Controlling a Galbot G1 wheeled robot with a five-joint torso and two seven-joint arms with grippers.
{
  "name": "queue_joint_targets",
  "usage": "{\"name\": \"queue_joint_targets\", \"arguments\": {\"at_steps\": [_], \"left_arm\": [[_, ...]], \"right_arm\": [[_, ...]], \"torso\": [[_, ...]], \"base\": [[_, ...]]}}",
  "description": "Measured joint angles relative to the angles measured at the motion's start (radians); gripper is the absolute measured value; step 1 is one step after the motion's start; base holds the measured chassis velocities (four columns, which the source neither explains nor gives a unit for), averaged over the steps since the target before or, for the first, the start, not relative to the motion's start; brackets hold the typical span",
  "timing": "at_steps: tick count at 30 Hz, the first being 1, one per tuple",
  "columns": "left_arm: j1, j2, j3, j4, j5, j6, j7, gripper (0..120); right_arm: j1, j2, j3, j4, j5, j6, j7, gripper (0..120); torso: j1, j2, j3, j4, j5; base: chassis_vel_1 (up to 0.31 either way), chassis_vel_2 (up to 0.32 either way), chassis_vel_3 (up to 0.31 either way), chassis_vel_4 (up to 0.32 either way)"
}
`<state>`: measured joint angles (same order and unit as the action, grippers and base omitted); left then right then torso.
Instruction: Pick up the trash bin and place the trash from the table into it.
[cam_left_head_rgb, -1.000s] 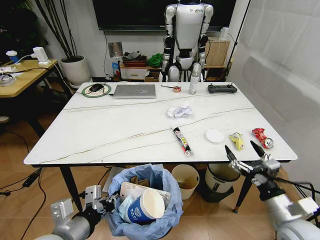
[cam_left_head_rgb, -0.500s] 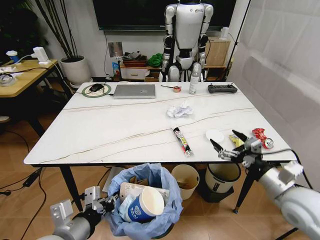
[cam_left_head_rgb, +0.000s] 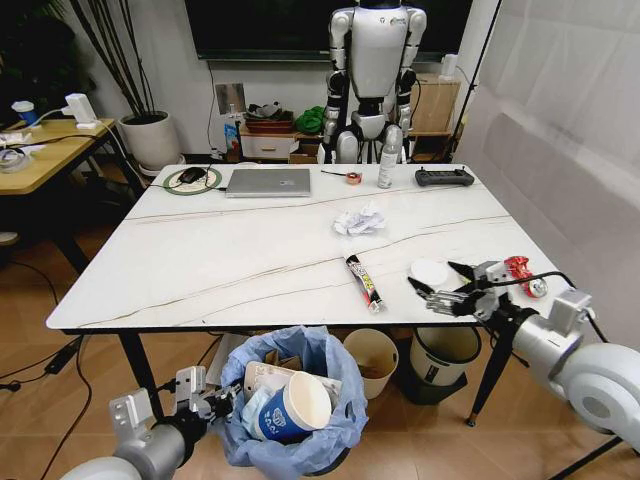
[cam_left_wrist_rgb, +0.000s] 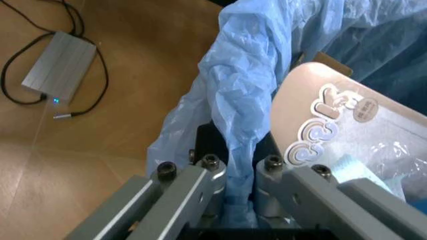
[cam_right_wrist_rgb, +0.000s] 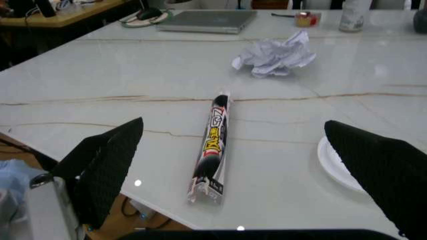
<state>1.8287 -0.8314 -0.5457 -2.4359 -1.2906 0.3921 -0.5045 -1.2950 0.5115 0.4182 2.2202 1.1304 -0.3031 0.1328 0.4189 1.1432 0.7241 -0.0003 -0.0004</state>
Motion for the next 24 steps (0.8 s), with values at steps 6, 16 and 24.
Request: {"name": "queue_joint_targets", "arguments": {"at_steps": [6, 16, 24], "left_arm": [[0.029, -0.001, -0.014, 0.000, 0.015, 0.001, 0.005, 0], [0.025, 0.001, -0.022, 0.001, 0.019, 0.000, 0.004, 0], [0.020, -0.003, -0.022, 0.003, 0.023, 0.000, 0.004, 0]], "right_arm": [[0.251, 0.156, -0.224, -0.090, 0.013, -0.108, 0.098, 100], [0.369, 0.241, -0.359, -0.163, 0.035, -0.152, 0.134, 100], [0.320, 0.231, -0.343, -0.195, -0.013, -0.191, 0.140, 100]], "torso": [[0.000, 0.000, 0.000, 0.0004, 0.0002], [0.000, 0.000, 0.000, 0.0003, 0.0000], [0.000, 0.000, 0.000, 0.0001, 0.0002]], "base": [[0.000, 0.000, 0.000, 0.000], [0.000, 0.000, 0.000, 0.000], [0.000, 0.000, 0.000, 0.000]]}}
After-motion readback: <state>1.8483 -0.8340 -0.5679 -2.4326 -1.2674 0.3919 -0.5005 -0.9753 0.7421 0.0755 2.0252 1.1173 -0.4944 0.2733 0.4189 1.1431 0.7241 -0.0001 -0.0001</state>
